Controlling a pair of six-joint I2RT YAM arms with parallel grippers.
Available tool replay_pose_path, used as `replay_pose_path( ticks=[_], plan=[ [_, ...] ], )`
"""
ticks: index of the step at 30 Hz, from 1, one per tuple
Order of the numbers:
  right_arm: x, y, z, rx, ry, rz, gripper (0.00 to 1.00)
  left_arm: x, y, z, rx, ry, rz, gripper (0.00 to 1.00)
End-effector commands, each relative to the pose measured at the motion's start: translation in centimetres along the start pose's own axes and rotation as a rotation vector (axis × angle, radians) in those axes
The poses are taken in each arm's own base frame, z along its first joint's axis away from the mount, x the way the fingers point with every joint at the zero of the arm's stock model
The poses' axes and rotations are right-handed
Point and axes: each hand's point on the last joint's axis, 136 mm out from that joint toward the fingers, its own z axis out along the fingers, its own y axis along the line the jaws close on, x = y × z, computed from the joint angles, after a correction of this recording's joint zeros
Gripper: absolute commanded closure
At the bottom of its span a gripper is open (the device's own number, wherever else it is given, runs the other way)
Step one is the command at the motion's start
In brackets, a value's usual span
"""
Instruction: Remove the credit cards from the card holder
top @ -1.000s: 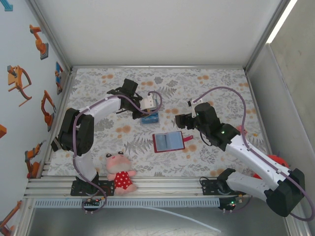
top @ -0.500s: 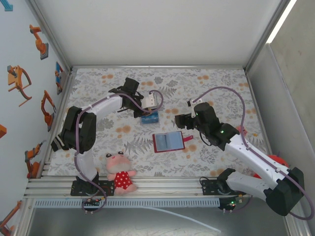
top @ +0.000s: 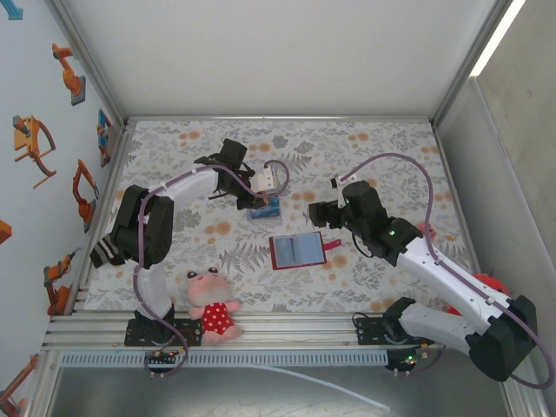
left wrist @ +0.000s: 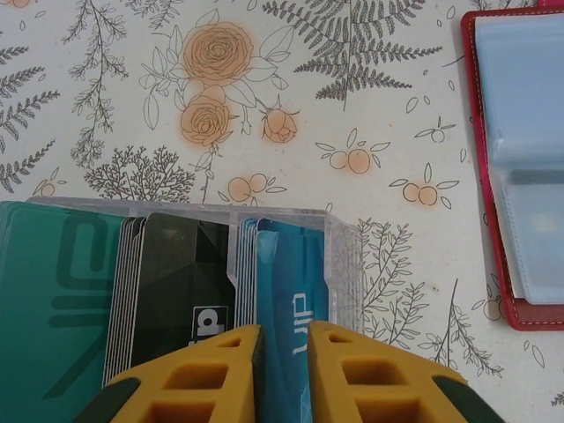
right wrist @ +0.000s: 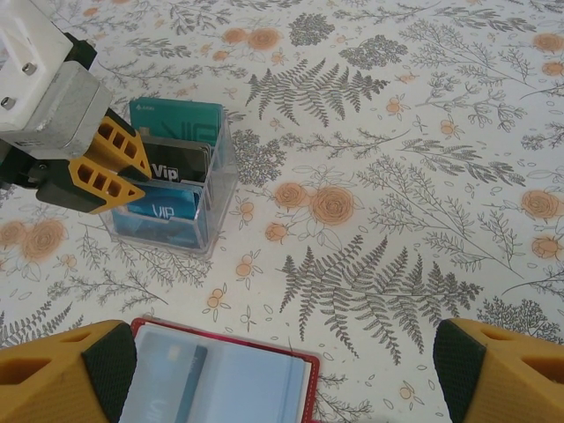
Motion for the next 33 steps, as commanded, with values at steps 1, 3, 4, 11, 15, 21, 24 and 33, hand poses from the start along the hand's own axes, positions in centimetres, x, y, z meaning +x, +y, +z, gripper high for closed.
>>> replay_pose_path(
  ticks=[1,3,4,11,15,21,24,33],
  plan=[
    [-0.6,0.0,-0.1,-0.001,-0.008,0.018,0.13,-0.7,0.4,-0.4,-0.006,-0.011,0.001,0.74],
    [-0.6,0.0,-0.2,-0.001,-0.007,0.018,0.13,-0.9,0.5,-0.7,-0.015,-0.012,0.001,0.71],
    [-0.7,0.0,-0.2,-0.002,-0.007,0.019,0.14,-1.0,0.6,-0.8,-0.022,-0.014,-0.001,0.7],
    [-0.4,0.2,-0.2,-0.009,0.017,0.026,0.17,-3.5,0.5,-4.2,-0.114,-0.087,0.008,0.5],
    [0.3,0.0,0.3,0.009,0.059,0.037,0.2,-4.7,0.1,-6.8,-0.212,-0.131,0.007,0.12],
    [1.7,0.4,1.7,0.003,0.145,0.073,0.29,-4.7,-1.0,-9.9,-0.383,-0.141,-0.05,0.03],
    [2.7,1.2,2.5,-0.027,0.191,0.095,0.36,-3.8,-1.1,-11.3,-0.502,-0.138,-0.118,0.03],
    [6.4,4.7,4.2,-0.052,0.312,0.062,0.51,-1.5,-2.3,-19.1,-0.87,-0.4,-0.464,0.03]
  ],
)
